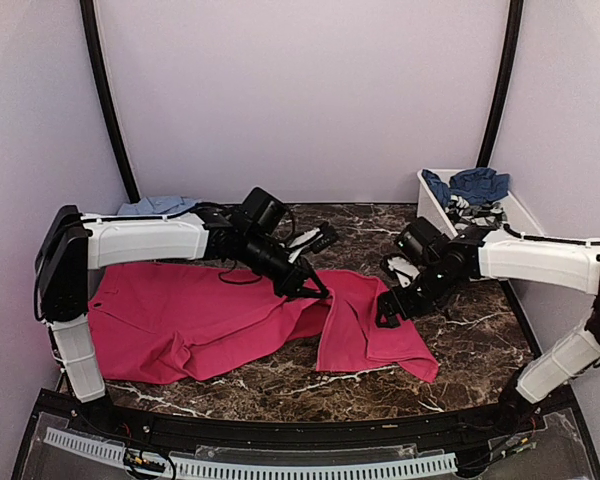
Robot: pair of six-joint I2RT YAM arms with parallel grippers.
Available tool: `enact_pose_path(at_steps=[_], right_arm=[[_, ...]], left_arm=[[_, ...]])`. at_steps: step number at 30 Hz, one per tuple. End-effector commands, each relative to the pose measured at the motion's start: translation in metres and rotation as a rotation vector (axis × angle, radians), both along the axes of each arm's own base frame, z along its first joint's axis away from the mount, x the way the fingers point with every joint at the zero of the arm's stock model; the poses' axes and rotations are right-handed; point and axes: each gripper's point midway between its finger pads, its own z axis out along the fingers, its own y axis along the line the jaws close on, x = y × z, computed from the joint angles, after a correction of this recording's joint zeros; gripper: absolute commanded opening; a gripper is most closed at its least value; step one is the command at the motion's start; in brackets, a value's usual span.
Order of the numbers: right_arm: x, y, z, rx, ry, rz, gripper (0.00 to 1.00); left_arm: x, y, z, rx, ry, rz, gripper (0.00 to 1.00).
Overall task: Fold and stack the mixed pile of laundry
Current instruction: Flatten out the crumpled trousers at the center of the board.
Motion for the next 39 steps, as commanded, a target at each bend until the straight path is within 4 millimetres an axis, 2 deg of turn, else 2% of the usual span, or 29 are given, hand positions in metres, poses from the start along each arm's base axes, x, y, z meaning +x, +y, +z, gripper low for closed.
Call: enact_pose_path(at_steps=[1,3,6,9,12,18,20,23,27,30,33,37,39], right_arm=[[0.014,-0.003,-0.025,-0.080,0.007,-0.050,0.90],[0.012,0.002,-0.040,-0.100,0.045,-0.027,0.88],[0.005,0.003,-0.049,-0.144,0.057,-0.003,0.86],[-0.003,0.013,-0.044,-0.184,0.012,0.053,0.87],[-0.015,0.030,-0.037,-0.132,0.026,0.080,0.87],[-0.042,0.044,-0.052,-0.180,0.036,0.123,0.88],[-0.046,0.042,-0.061,-0.212,0.045,0.111,0.87],[-0.045,0.025,-0.075,-0.304,0.049,0.071,0.84],[-0.045,0.011,-0.088,-0.378,0.057,0.032,0.68],[-0.040,0.006,-0.084,-0.393,0.031,-0.004,0.53],[-0.034,0.006,-0.069,-0.387,-0.007,-0.020,0.34],[-0.026,0.006,-0.040,-0.370,-0.061,-0.026,0.07],[-0.023,0.005,-0.025,-0.357,-0.082,-0.036,0.00]], left_arm=[[-0.026,0.010,0.058,-0.121,-0.096,-0.029,0.00],[-0.031,0.014,0.055,-0.121,-0.092,-0.022,0.00],[-0.034,0.020,0.047,-0.107,-0.087,-0.014,0.00],[-0.034,0.020,0.040,-0.091,-0.092,-0.010,0.00],[-0.034,0.018,0.036,-0.080,-0.090,-0.014,0.00],[-0.033,0.019,0.033,-0.069,-0.100,-0.007,0.00],[-0.033,0.018,0.034,-0.070,-0.102,-0.007,0.00],[-0.032,0.019,0.035,-0.068,-0.106,-0.002,0.00],[-0.032,0.020,0.035,-0.069,-0.111,-0.001,0.00],[-0.032,0.019,0.035,-0.073,-0.111,-0.001,0.00],[-0.032,0.019,0.035,-0.072,-0.108,-0.003,0.00],[-0.032,0.019,0.034,-0.071,-0.112,-0.003,0.00],[-0.031,0.019,0.033,-0.066,-0.113,-0.002,0.00]])
